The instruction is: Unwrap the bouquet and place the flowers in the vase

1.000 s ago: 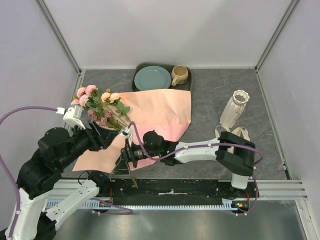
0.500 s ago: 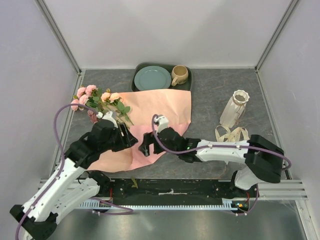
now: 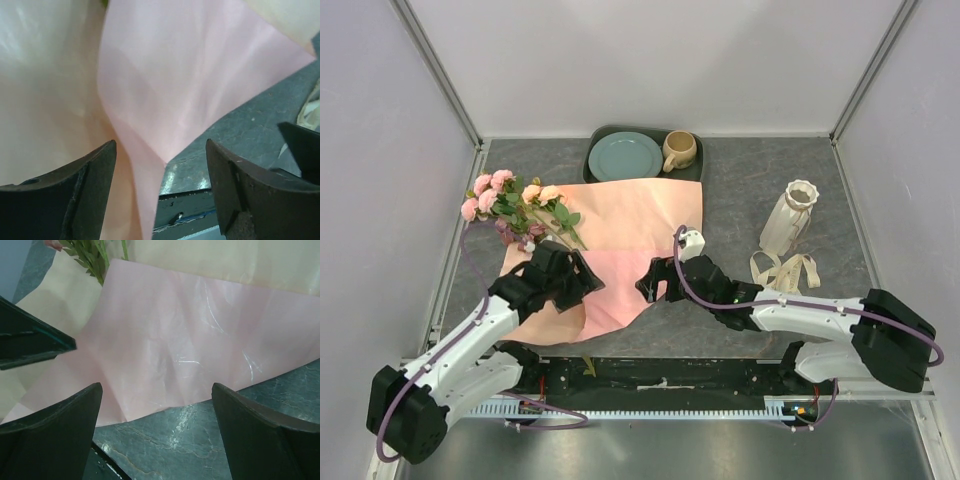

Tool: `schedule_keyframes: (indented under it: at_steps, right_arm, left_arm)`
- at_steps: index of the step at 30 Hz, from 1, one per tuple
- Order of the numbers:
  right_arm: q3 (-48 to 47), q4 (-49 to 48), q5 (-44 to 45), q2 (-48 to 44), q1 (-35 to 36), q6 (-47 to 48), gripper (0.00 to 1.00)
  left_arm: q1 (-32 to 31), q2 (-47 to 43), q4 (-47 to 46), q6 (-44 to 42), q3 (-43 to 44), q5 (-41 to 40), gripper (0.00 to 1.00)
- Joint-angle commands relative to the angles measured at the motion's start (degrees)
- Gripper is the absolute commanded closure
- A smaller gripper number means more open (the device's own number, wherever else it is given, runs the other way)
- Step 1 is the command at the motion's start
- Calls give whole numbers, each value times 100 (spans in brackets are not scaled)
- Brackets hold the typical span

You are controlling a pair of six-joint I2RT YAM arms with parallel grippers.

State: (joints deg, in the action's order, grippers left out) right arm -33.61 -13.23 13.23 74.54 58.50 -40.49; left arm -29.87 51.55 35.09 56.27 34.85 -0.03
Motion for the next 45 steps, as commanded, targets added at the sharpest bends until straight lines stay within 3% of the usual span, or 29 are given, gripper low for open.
schedule_keyframes:
  at_steps: [1, 6, 13, 16, 19, 24, 27, 28, 30, 34, 39, 45]
  right_arm:
    - [21, -241, 109, -431, 4, 155, 2]
    - [144, -232, 197, -625, 4, 182, 2]
    - [135, -215, 127, -581, 4, 156, 2]
    - [144, -171, 118, -625, 12, 155, 2]
    - [170, -127, 135, -695, 4, 147, 2]
    - [170, 110, 223, -906, 12, 156, 2]
    - [179, 312, 346, -1152, 4, 208, 2]
    - [179, 365, 442, -1213, 4, 234, 2]
    - [179, 523, 557, -1416, 4, 296, 2]
    - [196, 717, 812, -1741, 4, 384, 2]
    - [56, 875, 769, -1759, 4, 419, 2]
    - [-628, 936, -21, -987, 12, 726, 2]
  left_arm:
    - [227, -162, -486, 964, -584, 206, 21]
    - [236, -435, -599, 1132, -980, 30, 20]
    - [262, -479, -1689, 1132, -1437, 1005, 24]
    - [288, -566, -1760, 991, -1481, 1093, 33]
    - [289, -821, -2153, 633, -1507, 1321, 50]
    - [297, -1112, -2647, 166, -1490, 1778, 66]
    - [289, -1016, -2744, -168, -1394, 2033, 80]
    - [289, -937, -2736, -343, -1358, 2234, 89]
    - [280, -647, -2753, -511, -1253, 2480, 94]
    - [79, -418, -2762, -932, -1174, 2886, 98]
    - [-256, -786, -2561, -1302, -1217, 2860, 98]
    - [-406, -831, -2279, -1487, -1305, 2781, 98]
